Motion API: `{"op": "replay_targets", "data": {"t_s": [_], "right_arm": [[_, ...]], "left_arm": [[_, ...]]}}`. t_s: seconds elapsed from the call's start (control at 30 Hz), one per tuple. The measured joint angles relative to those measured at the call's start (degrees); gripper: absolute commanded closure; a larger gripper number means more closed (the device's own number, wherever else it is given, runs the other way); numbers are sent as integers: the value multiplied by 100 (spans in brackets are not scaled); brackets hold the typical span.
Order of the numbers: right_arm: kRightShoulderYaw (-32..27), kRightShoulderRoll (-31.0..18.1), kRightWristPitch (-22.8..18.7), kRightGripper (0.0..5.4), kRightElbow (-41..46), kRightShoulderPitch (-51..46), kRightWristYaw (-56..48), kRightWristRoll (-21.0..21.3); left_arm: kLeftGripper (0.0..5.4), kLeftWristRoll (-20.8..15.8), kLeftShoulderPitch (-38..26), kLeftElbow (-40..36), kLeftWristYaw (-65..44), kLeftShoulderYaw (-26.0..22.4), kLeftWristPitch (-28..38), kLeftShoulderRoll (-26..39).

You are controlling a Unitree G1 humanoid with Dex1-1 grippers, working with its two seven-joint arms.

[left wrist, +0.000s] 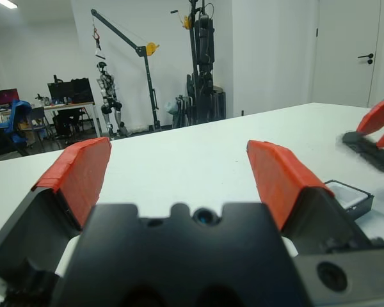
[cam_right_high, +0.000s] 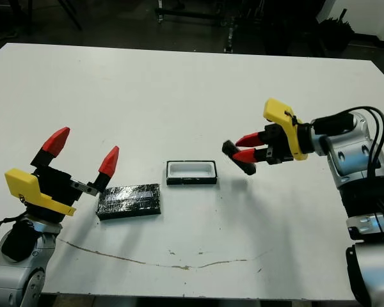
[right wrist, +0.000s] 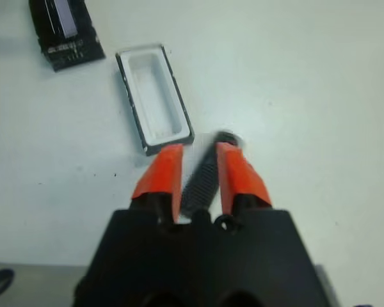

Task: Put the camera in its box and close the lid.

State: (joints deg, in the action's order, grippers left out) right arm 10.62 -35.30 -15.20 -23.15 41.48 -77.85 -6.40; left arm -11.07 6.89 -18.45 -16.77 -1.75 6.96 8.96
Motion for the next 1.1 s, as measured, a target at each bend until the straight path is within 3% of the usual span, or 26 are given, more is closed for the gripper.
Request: {"op": "replay_targets", "data": {"t_s": [0.13,0.27,0.7,0.87,0.97,1.1], "right_arm": [[-89,107,293,481,-366,206,-39,-156],[-62,237,170,539,-642,538,-42,-157],[55,451,488,539,-1544,1071,-9,-12],[-194,449,694,539,-1275,891,781,69],[-416,507,309,539,-218,330,1980,237],[-572,815,-951,524,1085,-436,3359,380]], "left_arm": [[0,0,-3,-3,1,9,-6,-1],[0,-4,-9,-10,8,22,-49,-8],[0,-9,-7,-87,72,42,-111,-12],[0,-8,-5,-85,72,41,-107,-11],[0,-6,-1,-79,80,43,-103,-15],[0,9,16,-77,92,47,-99,-17]]}}
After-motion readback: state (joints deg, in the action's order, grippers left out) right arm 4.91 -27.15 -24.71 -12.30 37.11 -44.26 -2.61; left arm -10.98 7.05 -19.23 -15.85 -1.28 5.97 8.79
